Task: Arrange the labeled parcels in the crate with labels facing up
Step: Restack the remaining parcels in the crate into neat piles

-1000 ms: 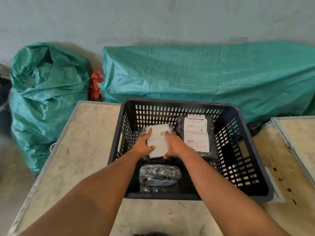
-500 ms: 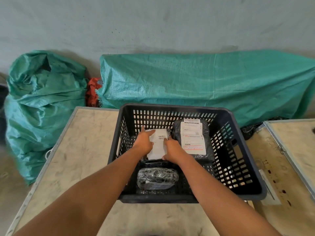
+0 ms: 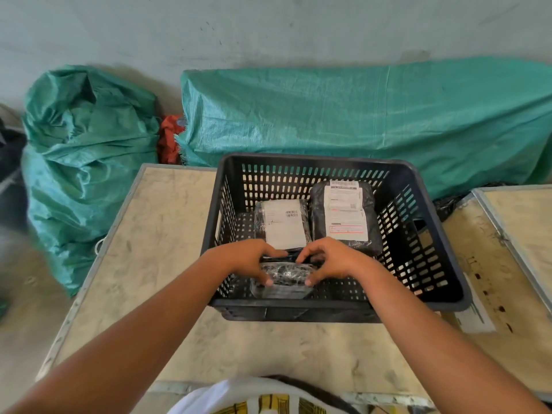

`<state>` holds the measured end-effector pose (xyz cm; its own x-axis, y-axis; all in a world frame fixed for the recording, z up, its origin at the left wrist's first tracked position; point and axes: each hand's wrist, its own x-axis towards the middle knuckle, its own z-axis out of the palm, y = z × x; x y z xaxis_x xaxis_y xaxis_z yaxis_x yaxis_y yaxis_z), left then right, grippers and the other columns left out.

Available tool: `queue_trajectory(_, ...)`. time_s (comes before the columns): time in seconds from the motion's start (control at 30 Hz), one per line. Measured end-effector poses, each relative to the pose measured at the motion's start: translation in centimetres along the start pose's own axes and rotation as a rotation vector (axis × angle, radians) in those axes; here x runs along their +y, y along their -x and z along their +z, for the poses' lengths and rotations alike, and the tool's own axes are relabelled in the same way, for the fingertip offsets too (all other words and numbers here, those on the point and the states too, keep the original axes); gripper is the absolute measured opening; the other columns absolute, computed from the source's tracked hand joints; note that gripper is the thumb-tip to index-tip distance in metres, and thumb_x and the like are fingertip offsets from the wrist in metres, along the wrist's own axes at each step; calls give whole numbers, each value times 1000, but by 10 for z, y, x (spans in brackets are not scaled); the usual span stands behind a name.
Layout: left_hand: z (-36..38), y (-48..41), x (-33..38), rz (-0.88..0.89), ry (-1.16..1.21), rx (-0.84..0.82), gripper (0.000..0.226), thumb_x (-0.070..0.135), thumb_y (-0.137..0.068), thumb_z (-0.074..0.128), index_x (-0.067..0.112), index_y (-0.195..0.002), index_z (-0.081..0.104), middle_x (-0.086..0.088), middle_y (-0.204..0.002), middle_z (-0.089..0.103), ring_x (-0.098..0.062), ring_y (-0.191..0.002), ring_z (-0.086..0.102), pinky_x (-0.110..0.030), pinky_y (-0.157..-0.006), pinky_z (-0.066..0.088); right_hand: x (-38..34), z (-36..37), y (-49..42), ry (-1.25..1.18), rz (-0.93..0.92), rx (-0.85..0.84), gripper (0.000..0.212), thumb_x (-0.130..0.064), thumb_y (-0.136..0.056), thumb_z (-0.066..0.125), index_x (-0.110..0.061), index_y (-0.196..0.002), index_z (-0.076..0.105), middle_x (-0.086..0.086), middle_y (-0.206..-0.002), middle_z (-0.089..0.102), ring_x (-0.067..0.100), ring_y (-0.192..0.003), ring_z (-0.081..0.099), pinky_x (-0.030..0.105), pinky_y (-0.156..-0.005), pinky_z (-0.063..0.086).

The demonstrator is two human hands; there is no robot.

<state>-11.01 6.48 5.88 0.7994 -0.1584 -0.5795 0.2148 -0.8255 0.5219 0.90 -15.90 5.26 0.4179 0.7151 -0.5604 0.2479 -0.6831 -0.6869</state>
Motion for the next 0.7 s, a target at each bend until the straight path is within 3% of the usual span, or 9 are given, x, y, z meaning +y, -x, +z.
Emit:
queue_trajectory(0.13, 14, -6, -3, -28, -89, -29, 96, 26, -72, 90, 41, -152, 39, 2, -153, 48, -24, -136, 48, -36, -107, 39, -2, 7, -5, 94, -33, 0, 49, -18, -60, 100, -34, -99, 73, -3, -126, 70, 15, -120, 62, 35, -102, 53)
queue_trajectory(0.3, 5, -8, -1, 40, -111, 43, 86, 21, -74, 87, 31, -150, 47, 0, -142, 60, -20, -122, 59, -33, -102, 48, -1, 5, -2, 104, -78, 102, 42, -20, -63, 96, -32, -101, 81, -11, -111, 75, 5, -108, 67, 27, -94, 55)
queue_trajectory(0.43, 2, -2, -1, 101, -6, 138, 91, 26, -74, 85, 31, -154, 41, 3, -150, 52, -10, -113, 61, -24, -100, 42, -4, -6, 10, 16, -128, 256, 40, -19, -64, 92, -49, -87, 80, -28, -89, 76, -12, -86, 68, 6, -72, 48)
queue_trajectory(0.53, -1, 7, 4, 199, 50, 307, 96, 34, -70, 91, 27, -153, 44, -2, -144, 56, -16, -128, 53, -34, -112, 39, -9, -19, 27, -79, -158, 320, 39, -20, -66, 92, -48, -89, 81, -25, -95, 78, -7, -92, 71, 16, -81, 55)
queue_trajectory(0.6, -8, 12, 9, 287, 108, 452, 83, 34, -73, 90, 25, -147, 53, -3, -131, 64, -17, -121, 58, -39, -106, 46, -16, -32, 38, -137, -190, 353, 36, -21, -67, 94, -43, -93, 82, -18, -100, 80, 1, -99, 74, 30, -89, 60)
queue_trajectory(0.7, -30, 20, 19, 351, 295, 545, 67, 32, -75, 89, 28, -137, 64, 4, -122, 67, -11, -113, 62, -38, -100, 52, -31, -48, 55, -224, -284, 433, 32, -22, -71, 93, -41, -94, 83, -15, -102, 80, 13, -99, 76, 30, -86, 62)
